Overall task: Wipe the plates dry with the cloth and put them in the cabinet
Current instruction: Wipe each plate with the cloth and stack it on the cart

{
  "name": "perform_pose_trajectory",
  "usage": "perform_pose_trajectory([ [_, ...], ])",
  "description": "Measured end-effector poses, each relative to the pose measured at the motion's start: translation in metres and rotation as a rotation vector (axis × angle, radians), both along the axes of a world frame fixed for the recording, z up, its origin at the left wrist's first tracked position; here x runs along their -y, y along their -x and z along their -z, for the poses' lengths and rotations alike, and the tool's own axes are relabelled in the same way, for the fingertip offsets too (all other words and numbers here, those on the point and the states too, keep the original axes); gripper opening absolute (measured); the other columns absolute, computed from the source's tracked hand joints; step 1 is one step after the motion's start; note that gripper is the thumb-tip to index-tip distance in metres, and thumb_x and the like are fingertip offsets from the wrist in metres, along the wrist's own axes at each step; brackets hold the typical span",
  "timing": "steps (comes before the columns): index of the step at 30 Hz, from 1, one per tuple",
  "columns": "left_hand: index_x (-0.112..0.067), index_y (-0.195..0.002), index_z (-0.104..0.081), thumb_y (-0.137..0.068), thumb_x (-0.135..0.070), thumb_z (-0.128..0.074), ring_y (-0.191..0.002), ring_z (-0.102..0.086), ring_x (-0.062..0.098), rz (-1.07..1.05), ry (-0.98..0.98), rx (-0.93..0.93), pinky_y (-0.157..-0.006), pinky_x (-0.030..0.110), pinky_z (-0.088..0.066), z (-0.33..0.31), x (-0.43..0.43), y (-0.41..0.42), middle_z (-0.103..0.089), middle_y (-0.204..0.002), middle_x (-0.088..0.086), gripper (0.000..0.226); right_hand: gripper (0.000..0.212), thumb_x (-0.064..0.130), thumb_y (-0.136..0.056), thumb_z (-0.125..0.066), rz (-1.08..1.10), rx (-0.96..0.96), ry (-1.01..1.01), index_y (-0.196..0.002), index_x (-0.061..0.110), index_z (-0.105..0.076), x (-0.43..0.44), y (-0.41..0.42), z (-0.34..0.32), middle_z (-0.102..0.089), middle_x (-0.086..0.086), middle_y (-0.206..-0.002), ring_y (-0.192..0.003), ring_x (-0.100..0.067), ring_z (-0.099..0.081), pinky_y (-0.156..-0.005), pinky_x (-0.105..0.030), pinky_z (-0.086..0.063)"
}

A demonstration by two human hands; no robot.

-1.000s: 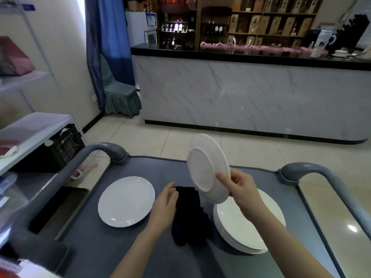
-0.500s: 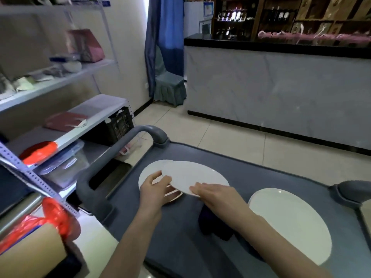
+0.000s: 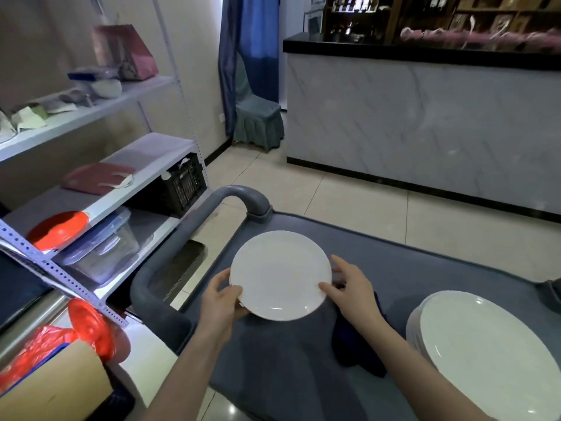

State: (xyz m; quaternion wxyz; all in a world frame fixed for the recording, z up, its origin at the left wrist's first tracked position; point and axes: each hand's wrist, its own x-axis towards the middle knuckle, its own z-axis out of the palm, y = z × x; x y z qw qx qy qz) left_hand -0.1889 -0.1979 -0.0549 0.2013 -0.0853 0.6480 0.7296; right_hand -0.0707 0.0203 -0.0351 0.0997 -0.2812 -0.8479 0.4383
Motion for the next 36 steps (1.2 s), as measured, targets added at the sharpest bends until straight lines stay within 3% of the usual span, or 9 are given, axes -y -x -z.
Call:
perform_pose_trajectory([
  [3, -0.024, -0.118, -0.058, -0.091, 0.004, -0.051, -0.093, -0.069, 0.032, 0.075, 0.024, -0.011, -0.061, 0.034, -0.058, 0.012, 0.008, 0.022, -0.072, -0.102, 0.01, 0.039, 0.058, 0.011, -0.088, -0.072, 0.141, 0.036, 0.147, -0.142, 0.015, -0.051, 0.009, 0.023, 0.01, -0.065, -0.002, -0.113, -0.089, -0.011, -0.06, -0.083, -0.025, -0.046],
  [7, -0.029, -0.119, -0.058, -0.092, 0.0, -0.052, -0.094, -0.07, 0.023, 0.16, 0.084, -0.047, -0.064, 0.034, -0.059, 0.027, 0.012, 0.046, -0.075, -0.097, -0.001, 0.04, 0.035, -0.001, -0.084, -0.065, 0.221, 0.045, 0.199, -0.11, 0.021, -0.072, 0.023, 0.045, 0.023, -0.071, 0.008, -0.091, -0.081, -0.007, -0.064, -0.072, -0.026, -0.053],
  [10, -0.022, -0.121, -0.06, -0.091, 0.004, -0.05, -0.106, -0.064, 0.019, 0.233, 0.218, -0.167, -0.085, 0.043, -0.058, 0.036, 0.011, 0.062, -0.067, -0.117, 0.004, 0.041, 0.04, -0.003, -0.082, -0.064, 0.271, 0.05, 0.207, -0.107, 0.026, -0.073, 0.031, 0.057, 0.034, -0.071, 0.002, -0.094, -0.082, -0.012, -0.064, -0.078, -0.032, -0.054],
  [12, -0.02, -0.119, -0.063, -0.088, 0.005, -0.05, -0.103, -0.062, 0.021, 0.292, 0.364, -0.272, -0.092, 0.043, -0.054, 0.043, 0.009, 0.07, -0.062, -0.117, 0.011, 0.041, 0.041, -0.004, -0.082, -0.063, 0.303, 0.057, 0.214, -0.107, 0.027, -0.072, 0.033, 0.063, 0.042, -0.07, -0.004, -0.1, -0.084, -0.016, -0.064, -0.079, -0.033, -0.052],
  [14, -0.018, -0.121, -0.063, -0.088, 0.003, -0.051, -0.097, -0.06, 0.023, 0.319, 0.447, -0.311, -0.089, 0.039, -0.053, 0.051, 0.007, 0.075, -0.056, -0.113, 0.012, 0.041, 0.04, -0.004, -0.081, -0.061, 0.318, 0.073, 0.213, -0.107, 0.025, -0.072, 0.034, 0.066, 0.05, -0.069, -0.008, -0.101, -0.085, -0.018, -0.064, -0.074, -0.029, -0.049],
  [18, -0.026, -0.128, -0.059, -0.092, -0.002, -0.051, -0.087, -0.053, 0.01, 0.317, 0.514, -0.33, -0.069, 0.007, -0.039, 0.064, 0.001, 0.075, -0.042, -0.101, -0.004, 0.044, 0.039, -0.003, -0.08, -0.06, 0.359, 0.114, 0.203, -0.104, 0.025, -0.073, 0.034, 0.07, 0.063, -0.066, -0.013, -0.099, -0.079, -0.02, -0.06, -0.061, -0.021, -0.04],
  [25, -0.021, -0.133, -0.058, -0.093, 0.0, -0.048, -0.088, -0.049, 0.005, 0.299, 0.551, -0.326, -0.073, 0.007, -0.035, 0.074, -0.003, 0.08, -0.037, -0.101, -0.005, 0.047, 0.042, -0.001, -0.081, -0.06, 0.375, 0.129, 0.22, -0.106, 0.029, -0.073, 0.037, 0.075, 0.077, -0.064, -0.01, -0.101, -0.079, -0.017, -0.062, -0.057, -0.013, -0.039],
  [30, -0.023, -0.13, -0.06, -0.093, 0.001, -0.049, -0.09, -0.051, 0.009, 0.3, 0.556, -0.329, -0.075, 0.007, -0.036, 0.075, 0.002, 0.081, -0.035, -0.103, -0.006, 0.045, 0.043, -0.002, -0.082, -0.061, 0.394, 0.122, 0.22, -0.111, 0.028, -0.071, 0.041, 0.077, 0.083, -0.056, -0.007, -0.102, -0.083, -0.02, -0.061, -0.074, -0.024, -0.044],
  [36, -0.018, -0.14, -0.054, -0.097, -0.001, -0.049, -0.09, -0.05, 0.01, 0.277, 0.558, -0.333, -0.079, 0.009, -0.037, 0.073, 0.002, 0.077, -0.037, -0.108, 0.001, 0.047, 0.038, -0.002, -0.083, -0.061, 0.375, 0.139, 0.185, -0.105, 0.027, -0.07, 0.039, 0.079, 0.085, -0.052, -0.005, -0.1, -0.079, -0.018, -0.06, -0.064, -0.013, -0.041],
])
